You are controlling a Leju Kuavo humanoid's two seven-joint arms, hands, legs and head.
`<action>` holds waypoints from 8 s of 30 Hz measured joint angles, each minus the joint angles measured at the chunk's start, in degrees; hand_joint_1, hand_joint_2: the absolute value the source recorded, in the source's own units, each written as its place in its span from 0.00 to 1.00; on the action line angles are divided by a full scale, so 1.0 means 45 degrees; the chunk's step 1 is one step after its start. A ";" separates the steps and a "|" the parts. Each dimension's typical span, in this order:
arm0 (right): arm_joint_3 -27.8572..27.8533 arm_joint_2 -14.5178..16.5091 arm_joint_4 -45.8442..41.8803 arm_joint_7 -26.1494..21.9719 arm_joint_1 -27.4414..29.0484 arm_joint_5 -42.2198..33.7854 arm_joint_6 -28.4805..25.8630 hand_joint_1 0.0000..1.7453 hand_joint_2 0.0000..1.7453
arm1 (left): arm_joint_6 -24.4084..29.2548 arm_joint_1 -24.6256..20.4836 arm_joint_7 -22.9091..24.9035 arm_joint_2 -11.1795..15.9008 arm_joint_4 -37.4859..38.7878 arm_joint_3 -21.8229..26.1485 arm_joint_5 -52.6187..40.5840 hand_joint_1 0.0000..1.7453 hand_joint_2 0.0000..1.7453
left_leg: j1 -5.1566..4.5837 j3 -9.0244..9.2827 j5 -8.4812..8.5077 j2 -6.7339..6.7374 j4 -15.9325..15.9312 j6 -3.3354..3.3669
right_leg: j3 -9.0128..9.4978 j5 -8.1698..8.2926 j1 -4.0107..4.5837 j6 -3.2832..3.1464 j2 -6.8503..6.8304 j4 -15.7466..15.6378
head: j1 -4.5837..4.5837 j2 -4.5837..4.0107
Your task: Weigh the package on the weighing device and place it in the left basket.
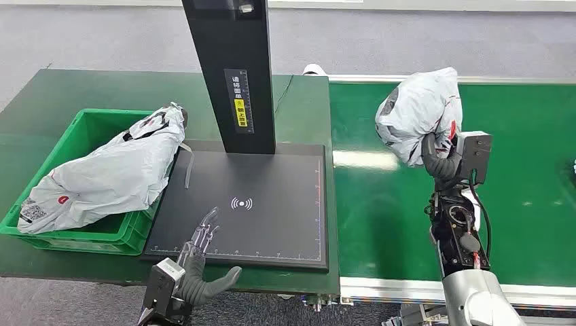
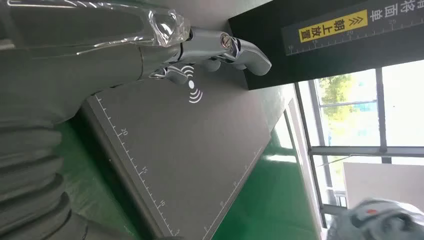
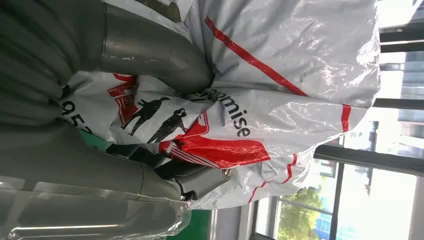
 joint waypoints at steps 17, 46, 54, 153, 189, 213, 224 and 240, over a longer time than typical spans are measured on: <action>0.3827 0.1062 -0.0699 0.0957 0.0705 -0.0311 0.2073 1.00 1.00 | 0.1403 0.0416 -0.0994 0.0295 -0.1374 0.1112 0.0593 0.00 1.00 | 0.0021 -0.0009 0.0000 0.0007 -0.0004 -0.0002 | -0.0006 -0.0007 0.0026 -0.0009 0.0002 0.0003 | 0.0000 0.0000; 0.7492 0.1489 -0.0687 0.0685 0.1204 -0.3348 0.3667 0.00 1.00 | 0.2306 0.1996 -0.1191 0.0135 -0.4306 0.2518 0.0134 0.00 1.00 | 0.0017 -0.0007 0.0001 0.0006 -0.0005 -0.0003 | -0.0008 -0.0009 0.0022 -0.0009 0.0002 0.0002 | 0.0001 0.0000; 0.5636 0.1229 -0.4720 0.0173 0.2622 -0.5829 0.3573 0.00 1.00 | 0.2298 0.2486 -0.1354 -0.0011 -0.4757 0.2925 0.0112 0.00 1.00 | 0.0018 -0.0006 -0.0007 0.0004 -0.0005 -0.0010 | -0.0010 -0.0014 0.0024 -0.0013 0.0001 0.0000 | 0.0000 0.0000; 0.1525 0.2495 -0.8021 0.1137 0.6838 -0.7784 0.5039 0.00 1.00 | 0.3718 -0.4074 -0.2607 0.2223 -0.4625 0.1048 0.3090 1.00 1.00 | 0.0019 -0.0013 0.0009 0.0013 -0.0005 -0.0019 | -0.0019 -0.0006 0.0025 -0.0023 0.0005 0.0002 | 0.0000 0.0000; 0.1434 0.2736 -0.8078 0.1514 0.6634 -0.7661 0.5451 0.00 1.00 | 0.4297 -0.5705 0.0726 0.3524 0.0865 0.6061 0.0035 1.00 1.00 | 0.0026 0.0007 0.0027 0.0025 -0.0009 -0.0039 | -0.0014 0.0004 0.0031 -0.0037 0.0013 0.0009 | 0.0002 0.0000; 0.1511 0.2710 -0.7642 0.1607 0.6196 -0.8041 0.5419 0.00 1.00 | 0.3730 -0.6512 0.0854 0.4251 0.4100 0.4965 -0.0560 0.00 1.00 | 0.0027 -0.0011 0.0025 0.0015 -0.0008 -0.0039 | -0.0017 0.0004 0.0032 -0.0037 0.0008 0.0007 | 0.0004 0.0000; 0.1525 0.2711 -0.7644 0.1505 0.6270 -0.8086 0.5158 0.00 1.00 | 0.4636 -0.3879 -0.0827 0.3247 -0.1271 0.5395 0.1861 0.00 1.00 | 0.0026 -0.0016 0.0017 0.0021 -0.0008 -0.0039 | -0.0026 0.0000 0.0031 -0.0038 0.0010 0.0001 | 0.0006 0.0000; 0.1496 0.2715 -0.7722 0.1462 0.6428 -0.8004 0.5024 0.00 1.00 | 0.4889 -0.1874 -0.1768 0.2153 -0.4625 0.5538 0.2251 0.00 1.00 | 0.0027 -0.0002 0.0019 0.0019 -0.0009 -0.0039 | -0.0010 0.0001 0.0032 -0.0038 0.0008 0.0002 | 0.0005 0.0000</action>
